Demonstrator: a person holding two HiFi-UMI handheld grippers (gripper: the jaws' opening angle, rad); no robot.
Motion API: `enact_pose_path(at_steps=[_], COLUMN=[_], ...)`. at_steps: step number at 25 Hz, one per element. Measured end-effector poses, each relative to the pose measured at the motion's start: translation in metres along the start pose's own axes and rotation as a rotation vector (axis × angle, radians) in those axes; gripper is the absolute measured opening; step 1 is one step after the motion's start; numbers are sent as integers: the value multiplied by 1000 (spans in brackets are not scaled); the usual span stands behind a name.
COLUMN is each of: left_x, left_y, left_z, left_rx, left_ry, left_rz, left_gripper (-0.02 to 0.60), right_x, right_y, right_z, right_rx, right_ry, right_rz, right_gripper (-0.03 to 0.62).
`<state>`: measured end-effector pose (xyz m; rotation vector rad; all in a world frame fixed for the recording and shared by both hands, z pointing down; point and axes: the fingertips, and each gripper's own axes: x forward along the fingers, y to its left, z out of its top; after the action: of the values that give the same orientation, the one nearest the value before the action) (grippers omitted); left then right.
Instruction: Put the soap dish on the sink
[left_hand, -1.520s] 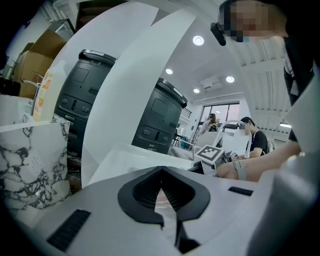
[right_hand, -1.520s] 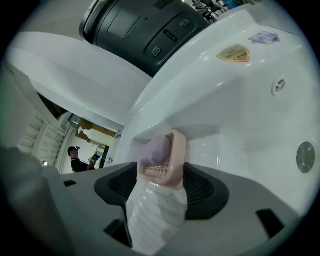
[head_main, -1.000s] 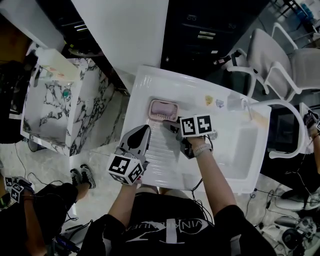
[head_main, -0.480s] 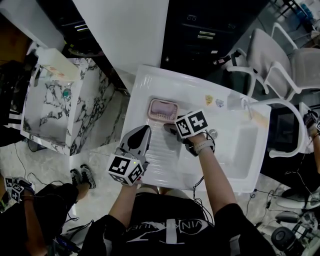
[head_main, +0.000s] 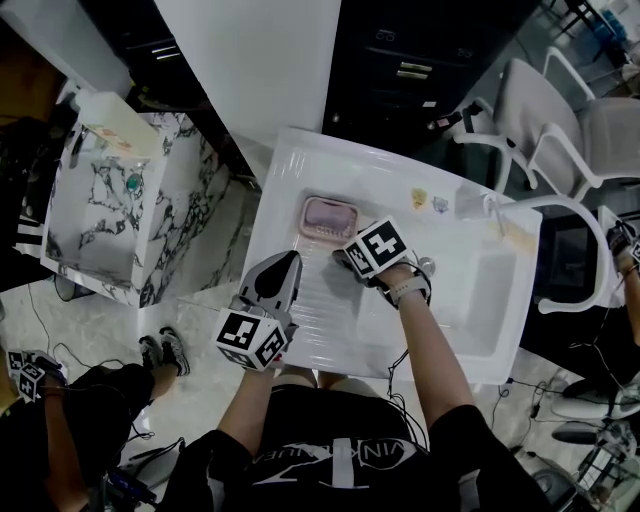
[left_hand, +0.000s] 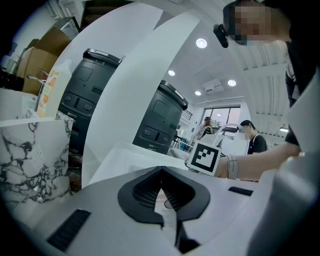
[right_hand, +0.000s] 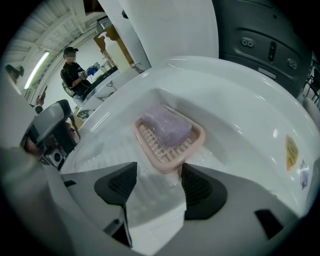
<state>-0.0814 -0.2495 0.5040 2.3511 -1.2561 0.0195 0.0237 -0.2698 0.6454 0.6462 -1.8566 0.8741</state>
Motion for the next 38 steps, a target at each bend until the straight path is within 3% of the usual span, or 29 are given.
enact_pose_path(at_steps=[9,18,24,30,34,38], left_x=[-4,-6,-6,-8,-10,-11], left_y=[-1,0,-4,-5,-4,-4], left_z=[-3,-5,-2,0,5,14], left_rx=[-8,-12,0,15,7,46], left_ry=[4,8,5,8,-1,-7], left_rz=[-1,-2,-8,-5,1,12], left_gripper=[15,15,15,15,15,15], right_x=[-3,-15,-29,-49,-66,-96], right_y=[-4,-2,-11,-16,-9,3], right_z=[-4,-3,-11,-5,4,16], right_rx=[-72,-38,-53,-16,-5,55], right_ry=[44,-7,-38,-199,-355,-562], right_rz=[-58,-24,-100,-136,-115,-64], right_gripper=[276,276,271,79,38,28])
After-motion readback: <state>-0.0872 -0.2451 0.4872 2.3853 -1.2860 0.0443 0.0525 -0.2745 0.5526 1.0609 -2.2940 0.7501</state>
